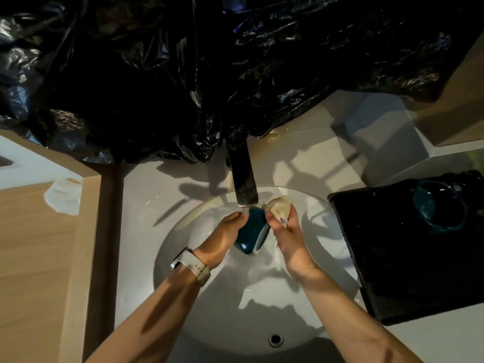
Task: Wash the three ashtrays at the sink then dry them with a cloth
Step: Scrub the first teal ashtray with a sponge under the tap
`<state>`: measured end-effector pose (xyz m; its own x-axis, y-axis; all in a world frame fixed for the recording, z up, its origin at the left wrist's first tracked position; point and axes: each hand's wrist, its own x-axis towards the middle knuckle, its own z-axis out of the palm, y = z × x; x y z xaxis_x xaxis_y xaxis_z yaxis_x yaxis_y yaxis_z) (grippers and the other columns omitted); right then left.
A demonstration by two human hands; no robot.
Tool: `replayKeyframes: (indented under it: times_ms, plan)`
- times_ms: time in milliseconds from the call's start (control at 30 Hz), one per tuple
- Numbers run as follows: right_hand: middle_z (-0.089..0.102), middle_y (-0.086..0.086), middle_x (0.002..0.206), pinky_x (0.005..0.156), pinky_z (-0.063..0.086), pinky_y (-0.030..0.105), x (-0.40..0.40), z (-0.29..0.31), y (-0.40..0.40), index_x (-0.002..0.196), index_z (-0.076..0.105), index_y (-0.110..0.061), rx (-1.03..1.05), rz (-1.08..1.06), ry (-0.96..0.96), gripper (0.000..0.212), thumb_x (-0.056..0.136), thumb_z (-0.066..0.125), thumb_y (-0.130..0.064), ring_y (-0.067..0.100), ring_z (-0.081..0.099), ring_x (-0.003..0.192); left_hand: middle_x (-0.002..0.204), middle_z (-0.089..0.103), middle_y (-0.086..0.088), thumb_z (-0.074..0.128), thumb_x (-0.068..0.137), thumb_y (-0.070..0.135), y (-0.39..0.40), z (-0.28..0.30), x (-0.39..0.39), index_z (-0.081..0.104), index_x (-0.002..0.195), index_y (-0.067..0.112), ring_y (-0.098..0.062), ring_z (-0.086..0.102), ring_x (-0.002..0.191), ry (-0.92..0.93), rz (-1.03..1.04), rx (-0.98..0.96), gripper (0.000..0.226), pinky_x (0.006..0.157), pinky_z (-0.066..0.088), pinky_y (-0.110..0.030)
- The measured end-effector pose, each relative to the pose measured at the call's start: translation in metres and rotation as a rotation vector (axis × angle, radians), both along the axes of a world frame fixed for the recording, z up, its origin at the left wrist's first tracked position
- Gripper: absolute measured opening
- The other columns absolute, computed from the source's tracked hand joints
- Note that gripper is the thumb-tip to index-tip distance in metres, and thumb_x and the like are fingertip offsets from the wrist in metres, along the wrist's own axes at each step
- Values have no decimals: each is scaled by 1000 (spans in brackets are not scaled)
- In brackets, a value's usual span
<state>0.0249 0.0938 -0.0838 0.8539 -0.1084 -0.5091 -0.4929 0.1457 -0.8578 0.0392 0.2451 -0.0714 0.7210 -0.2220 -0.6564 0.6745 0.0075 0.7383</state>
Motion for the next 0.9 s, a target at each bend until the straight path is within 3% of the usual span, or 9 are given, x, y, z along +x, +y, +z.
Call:
replayKeyframes:
  times_ms: [100, 200, 300, 400, 467, 533, 633, 800, 900]
  plan:
    - [59, -3, 114, 90, 48, 28, 0, 8, 2, 146, 22, -38, -62, -57, -84, 70, 92, 61, -17, 14, 60, 105, 126, 66, -20, 34, 107, 32, -9, 0, -2, 57, 131, 7, -38, 63, 115, 117, 129, -132, 42, 92, 55, -54]
    - [62, -1, 110, 88, 52, 29, 1, 14, 4, 128, 45, -33, -172, 142, -231, 47, 87, 66, -23, 17, 63, 102, 108, 71, -16, 36, 107, 25, -21, 11, 5, 62, 113, 6, -30, 68, 94, 265, 357, -148, 32, 71, 58, -41]
    - [57, 0, 130, 102, 43, 26, -15, 12, 8, 130, 48, -33, -157, 314, -292, 48, 86, 66, -34, 10, 54, 122, 96, 69, -13, 37, 106, 23, -23, 16, 10, 62, 104, 7, -26, 65, 83, 310, 452, -97, 30, 71, 53, -36]
    - [30, -12, 152, 117, 19, 21, -22, 4, 8, 141, 39, -30, -503, 443, -437, 48, 95, 50, -41, 5, 22, 144, 108, 71, -17, 39, 105, 31, -22, 17, 5, 64, 111, 9, -31, 67, 94, 285, 456, -52, 34, 83, 56, -47]
    - [43, -5, 144, 115, 24, 23, -8, 4, 10, 133, 52, -24, -610, 509, -522, 38, 98, 46, -37, 13, 33, 137, 110, 70, -19, 42, 104, 33, -24, 17, -4, 65, 113, 9, -33, 68, 98, 261, 437, 0, 34, 79, 59, -47]
    - [62, -4, 108, 95, 42, 30, 10, 7, 18, 108, 65, -23, -520, 555, -475, 23, 96, 50, -36, 16, 56, 104, 100, 69, -22, 40, 105, 30, -26, 18, -17, 62, 109, 4, -37, 68, 86, 251, 430, 31, 34, 67, 60, -49]
    - [63, -16, 73, 82, 47, 34, 28, -2, 18, 76, 65, -38, -297, 454, -192, 18, 92, 64, -28, 6, 58, 74, 97, 64, -23, 40, 106, 32, -25, 20, -38, 57, 115, 1, -38, 63, 81, 230, 452, -34, 36, 64, 57, -49]
    - [61, -6, 111, 97, 39, 12, -3, 2, 23, 115, 68, -14, -399, 561, -353, 26, 90, 65, -18, 5, 56, 106, 116, 63, -32, 43, 105, 24, -18, 10, -54, 57, 122, -4, -39, 65, 93, 53, 437, -11, 36, 64, 58, -41]
    - [66, 0, 104, 96, 45, 24, 10, 7, 30, 103, 70, -22, -289, 500, -286, 17, 86, 69, -20, 12, 60, 98, 93, 72, -16, 46, 103, 20, -9, 17, -46, 64, 106, 3, -23, 69, 83, -32, 353, 20, 25, 66, 56, -30]
